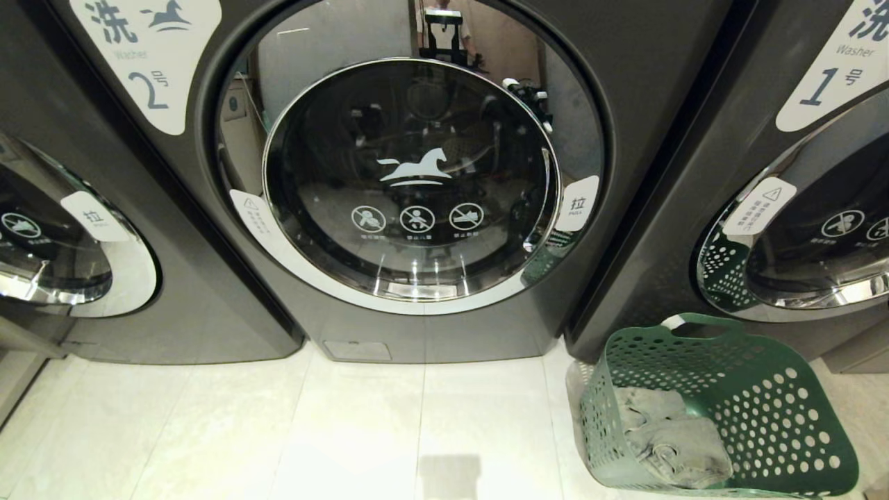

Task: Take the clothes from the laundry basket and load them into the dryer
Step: Take the clothes out of the basket

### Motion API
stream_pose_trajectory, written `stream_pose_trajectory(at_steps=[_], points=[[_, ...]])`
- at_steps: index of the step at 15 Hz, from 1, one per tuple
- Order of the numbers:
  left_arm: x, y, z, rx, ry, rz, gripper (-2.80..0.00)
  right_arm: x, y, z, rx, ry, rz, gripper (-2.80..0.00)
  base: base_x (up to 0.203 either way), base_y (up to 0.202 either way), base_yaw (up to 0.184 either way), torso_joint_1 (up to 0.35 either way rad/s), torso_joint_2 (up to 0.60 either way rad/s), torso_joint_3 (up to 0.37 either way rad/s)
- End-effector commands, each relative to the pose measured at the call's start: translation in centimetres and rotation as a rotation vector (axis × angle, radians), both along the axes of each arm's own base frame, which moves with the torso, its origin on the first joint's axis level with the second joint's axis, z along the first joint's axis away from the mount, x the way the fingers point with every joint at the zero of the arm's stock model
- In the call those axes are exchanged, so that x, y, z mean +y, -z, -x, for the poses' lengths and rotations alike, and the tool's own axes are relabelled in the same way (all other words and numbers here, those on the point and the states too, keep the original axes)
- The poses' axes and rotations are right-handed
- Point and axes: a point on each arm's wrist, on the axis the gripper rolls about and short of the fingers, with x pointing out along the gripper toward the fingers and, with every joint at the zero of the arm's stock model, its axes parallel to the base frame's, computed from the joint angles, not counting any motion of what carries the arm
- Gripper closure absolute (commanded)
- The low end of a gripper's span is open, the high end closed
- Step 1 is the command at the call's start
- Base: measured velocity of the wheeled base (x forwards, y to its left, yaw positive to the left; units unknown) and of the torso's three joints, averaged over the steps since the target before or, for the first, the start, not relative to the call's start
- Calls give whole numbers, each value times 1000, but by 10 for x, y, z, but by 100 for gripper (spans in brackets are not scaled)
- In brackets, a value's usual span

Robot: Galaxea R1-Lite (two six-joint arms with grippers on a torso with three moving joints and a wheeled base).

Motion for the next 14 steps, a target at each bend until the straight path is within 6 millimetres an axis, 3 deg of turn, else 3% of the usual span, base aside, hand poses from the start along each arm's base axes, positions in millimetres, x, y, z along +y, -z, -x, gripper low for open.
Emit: stream_pose_trajectory(at_steps=[1, 14], points=[[0, 0, 0, 1, 0, 0, 0, 0, 0, 0, 0, -1, 3, 0, 0, 0, 0, 2, 2, -163], [0, 0, 0, 1, -14, 26, 0, 0, 0, 0, -1, -6, 12, 0, 0, 0, 0, 3, 3, -195]])
